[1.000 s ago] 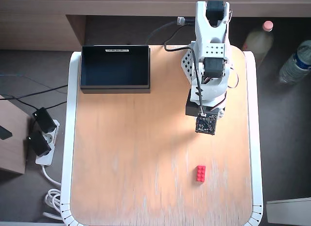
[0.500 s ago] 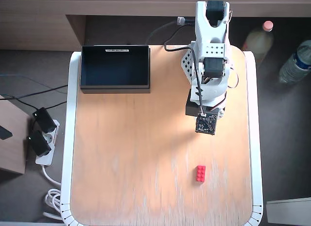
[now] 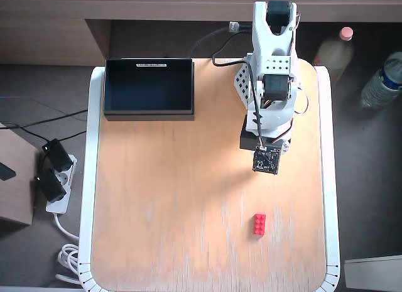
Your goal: Grasp a lego block and put it in the bin.
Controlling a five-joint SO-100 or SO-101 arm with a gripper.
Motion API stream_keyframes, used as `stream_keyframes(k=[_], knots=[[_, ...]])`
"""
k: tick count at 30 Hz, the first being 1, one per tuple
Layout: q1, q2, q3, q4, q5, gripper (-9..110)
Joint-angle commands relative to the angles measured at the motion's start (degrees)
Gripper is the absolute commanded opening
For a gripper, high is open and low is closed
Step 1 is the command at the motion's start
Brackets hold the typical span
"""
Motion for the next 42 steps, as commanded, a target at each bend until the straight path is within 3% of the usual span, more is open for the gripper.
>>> stream_keyframes(k=[1, 27, 33, 42], knots=[[-0.9, 5.0, 8.5, -0.3, -0.3, 0], [-1.8, 5.0, 7.6, -0.5, 1.2, 0], [-2.0, 2.8, -0.3, -0.5, 1.7, 0], [-2.0, -22.0, -25.3, -0.4, 2.0, 0]])
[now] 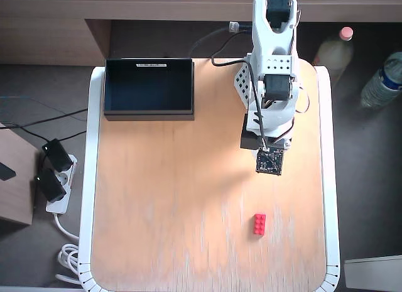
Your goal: Grasp a lego block and put it in the bin.
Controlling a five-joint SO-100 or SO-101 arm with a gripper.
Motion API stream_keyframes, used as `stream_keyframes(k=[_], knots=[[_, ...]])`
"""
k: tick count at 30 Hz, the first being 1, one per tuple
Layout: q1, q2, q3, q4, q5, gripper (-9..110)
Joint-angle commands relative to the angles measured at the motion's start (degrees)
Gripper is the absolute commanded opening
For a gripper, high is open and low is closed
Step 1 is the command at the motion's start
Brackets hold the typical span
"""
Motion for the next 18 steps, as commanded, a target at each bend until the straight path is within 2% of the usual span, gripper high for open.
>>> stream_keyframes(k=[1, 12, 18], knots=[[-0.7, -12.2, -14.6, -0.5, 0.2, 0], [1.6, -38.2, -33.8, -4.1, 2.5, 1], [5.7, -48.6, -36.9, -13.0, 4.6, 3]])
